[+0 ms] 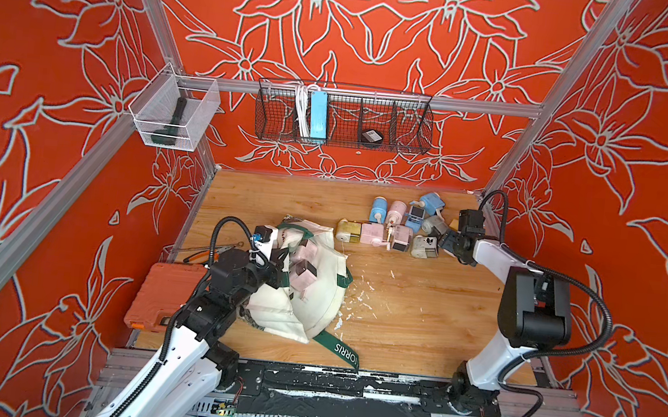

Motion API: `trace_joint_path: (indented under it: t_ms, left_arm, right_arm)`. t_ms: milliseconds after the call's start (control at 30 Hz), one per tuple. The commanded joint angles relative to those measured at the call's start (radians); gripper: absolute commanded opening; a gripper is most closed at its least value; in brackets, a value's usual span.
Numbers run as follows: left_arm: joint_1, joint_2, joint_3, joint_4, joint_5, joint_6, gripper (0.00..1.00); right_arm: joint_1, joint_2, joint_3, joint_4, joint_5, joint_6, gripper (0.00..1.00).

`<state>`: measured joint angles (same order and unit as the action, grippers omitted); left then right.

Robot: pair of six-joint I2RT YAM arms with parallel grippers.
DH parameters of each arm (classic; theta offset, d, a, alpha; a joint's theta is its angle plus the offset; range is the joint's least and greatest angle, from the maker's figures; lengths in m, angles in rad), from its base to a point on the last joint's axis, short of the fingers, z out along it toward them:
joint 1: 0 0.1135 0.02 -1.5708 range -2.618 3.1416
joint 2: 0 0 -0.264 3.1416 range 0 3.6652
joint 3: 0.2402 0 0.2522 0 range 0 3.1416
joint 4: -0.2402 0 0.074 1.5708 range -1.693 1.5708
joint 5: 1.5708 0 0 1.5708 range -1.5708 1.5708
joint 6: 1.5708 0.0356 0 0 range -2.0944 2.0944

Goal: Take out the pencil sharpeners from the tote bags
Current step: Place the pencil sharpener at the center of the board.

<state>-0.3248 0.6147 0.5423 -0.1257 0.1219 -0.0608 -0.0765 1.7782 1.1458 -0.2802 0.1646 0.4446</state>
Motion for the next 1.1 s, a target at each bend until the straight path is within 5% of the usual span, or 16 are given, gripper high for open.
trace_joint_path:
  t_ms: [0,667,1067]
  left_arm:
    - [-0.008,0.002,0.007,0.012,0.015,-0.008,0.00]
    - [-0.010,-0.006,0.007,0.008,0.009,-0.008,0.00]
    - [-0.010,-0.008,0.007,0.008,0.007,-0.007,0.00]
  right_arm:
    - [-0.010,0.038,0.053,-0.088,-0.062,-0.019,0.58]
    - [-0.016,0.026,0.036,-0.088,-0.066,-0.004,0.86]
    - [-0.016,-0.014,0.001,-0.070,-0.059,0.000,0.93]
